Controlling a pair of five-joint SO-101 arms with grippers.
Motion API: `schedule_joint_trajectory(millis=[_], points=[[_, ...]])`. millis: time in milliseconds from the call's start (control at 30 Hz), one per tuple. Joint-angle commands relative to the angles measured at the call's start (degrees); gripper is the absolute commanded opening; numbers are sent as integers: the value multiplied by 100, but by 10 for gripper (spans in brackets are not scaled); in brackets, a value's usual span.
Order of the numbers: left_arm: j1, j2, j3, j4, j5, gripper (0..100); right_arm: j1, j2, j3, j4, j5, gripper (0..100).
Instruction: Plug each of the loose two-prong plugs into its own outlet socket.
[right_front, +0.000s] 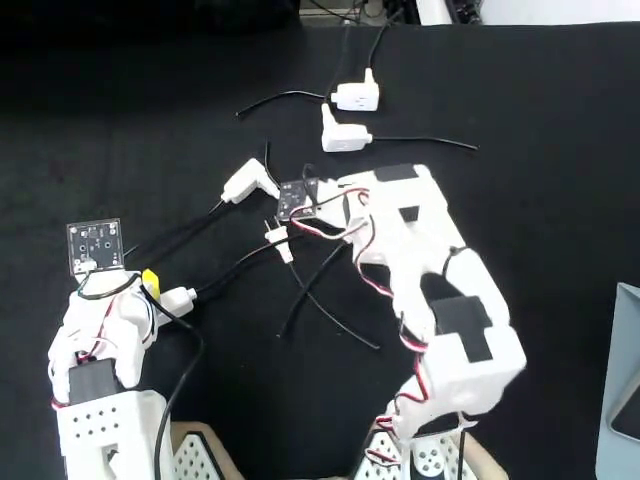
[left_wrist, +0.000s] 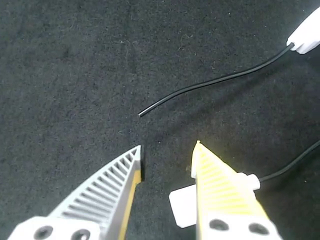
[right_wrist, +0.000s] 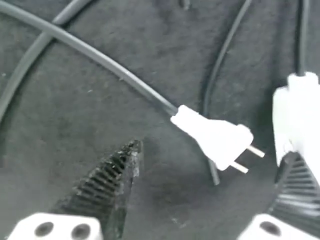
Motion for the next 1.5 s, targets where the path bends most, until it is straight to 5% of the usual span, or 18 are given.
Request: schedule_joint_trajectory(millis=[0,233,500,833,1167,1333,1467], points=[[57,-53,-48,9,18,170,79,409,-752,-18,79,417],[57,-53,-48,9,18,170,53,1112,-1174,-26,79,405],[57,-53,-48,18,18,170,35,1191,-1209,35,35,126],[57,-53,-48,18,18,170,-141,629,-1218,1292,-35,31],[57,-53,-48,18,18,170,-905,-567,-989,2558,-1433,12],[48,-53,-48,18,18,170,-1240,-1059,-347,2470,-2110,13],[40,-53,-48,9,18,170,-1442,-1323,435,1319,-2866,13]])
